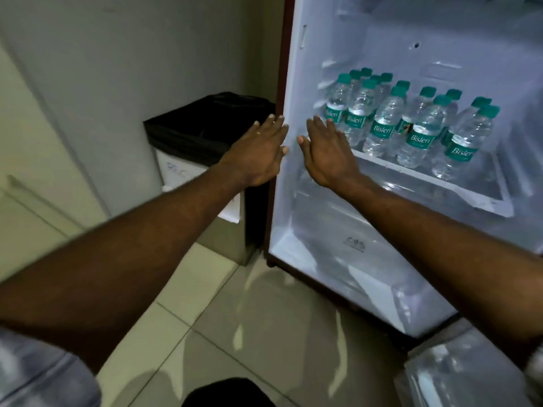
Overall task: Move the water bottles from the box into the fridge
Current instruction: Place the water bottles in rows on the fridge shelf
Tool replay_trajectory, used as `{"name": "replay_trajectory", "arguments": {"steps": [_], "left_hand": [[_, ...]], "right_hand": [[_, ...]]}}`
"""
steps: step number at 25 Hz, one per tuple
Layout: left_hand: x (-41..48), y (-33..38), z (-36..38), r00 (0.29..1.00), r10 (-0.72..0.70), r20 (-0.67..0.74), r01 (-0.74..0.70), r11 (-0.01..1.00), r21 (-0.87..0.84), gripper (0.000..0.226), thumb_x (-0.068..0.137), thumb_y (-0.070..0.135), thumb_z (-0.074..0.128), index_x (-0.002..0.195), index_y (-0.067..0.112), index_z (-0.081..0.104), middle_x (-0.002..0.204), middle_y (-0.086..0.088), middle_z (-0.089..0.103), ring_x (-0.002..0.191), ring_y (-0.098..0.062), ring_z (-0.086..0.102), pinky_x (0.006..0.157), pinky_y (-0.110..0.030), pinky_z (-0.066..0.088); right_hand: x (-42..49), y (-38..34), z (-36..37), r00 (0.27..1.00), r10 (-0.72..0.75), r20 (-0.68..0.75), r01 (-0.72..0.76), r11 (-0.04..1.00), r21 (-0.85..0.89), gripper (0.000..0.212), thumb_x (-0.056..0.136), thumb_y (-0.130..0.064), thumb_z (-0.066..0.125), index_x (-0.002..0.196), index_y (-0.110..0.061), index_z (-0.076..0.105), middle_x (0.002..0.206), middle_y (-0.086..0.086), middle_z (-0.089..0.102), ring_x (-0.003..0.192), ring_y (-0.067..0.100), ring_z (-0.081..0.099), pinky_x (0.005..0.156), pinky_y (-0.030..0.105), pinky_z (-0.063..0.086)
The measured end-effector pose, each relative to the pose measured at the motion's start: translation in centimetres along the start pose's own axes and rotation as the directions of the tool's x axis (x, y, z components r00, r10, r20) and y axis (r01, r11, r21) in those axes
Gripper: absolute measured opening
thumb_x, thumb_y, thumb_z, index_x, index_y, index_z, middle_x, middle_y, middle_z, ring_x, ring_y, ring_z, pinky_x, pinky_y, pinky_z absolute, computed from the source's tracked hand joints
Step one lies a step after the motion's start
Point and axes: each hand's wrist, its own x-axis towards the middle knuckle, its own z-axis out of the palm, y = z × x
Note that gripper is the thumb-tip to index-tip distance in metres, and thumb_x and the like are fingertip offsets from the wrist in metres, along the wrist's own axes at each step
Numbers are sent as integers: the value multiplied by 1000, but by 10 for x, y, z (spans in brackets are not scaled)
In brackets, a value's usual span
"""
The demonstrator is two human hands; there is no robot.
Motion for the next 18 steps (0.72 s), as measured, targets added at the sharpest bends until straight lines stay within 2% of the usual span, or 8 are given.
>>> {"name": "replay_trajectory", "arguments": {"steps": [6,10,14,18], "left_hand": [[-143,-77,-3,981,-190,35,185,976,116,57,107,32,31,155,4,21,164,-14,13,153,-26,9,123,-41,6],[-254,-132,4,939,-333,90,311,931,191,57,106,33,30,155,4,22,163,-14,15,152,-27,11,123,-42,9],[-364,-175,15,852,-512,111,478,846,235,58,106,35,29,155,5,22,164,-14,15,153,-27,9,123,-44,10],[-471,-186,32,718,-680,146,648,730,215,60,106,37,28,156,7,16,165,-12,9,153,-25,4,124,-42,5]], "right_hand": [[-45,-118,66,971,-232,57,218,958,186,57,109,-38,26,157,-6,26,164,14,23,154,32,18,124,51,19],[-92,-211,121,920,-378,104,321,879,353,58,109,-38,26,158,-8,22,166,12,19,155,29,15,126,49,16],[-150,-289,169,830,-536,155,408,773,485,57,109,-39,27,159,-10,22,167,9,17,155,25,13,127,45,12],[-218,-352,213,686,-712,150,540,637,551,57,108,-36,35,157,-8,26,166,10,21,155,25,17,125,46,19]]}}
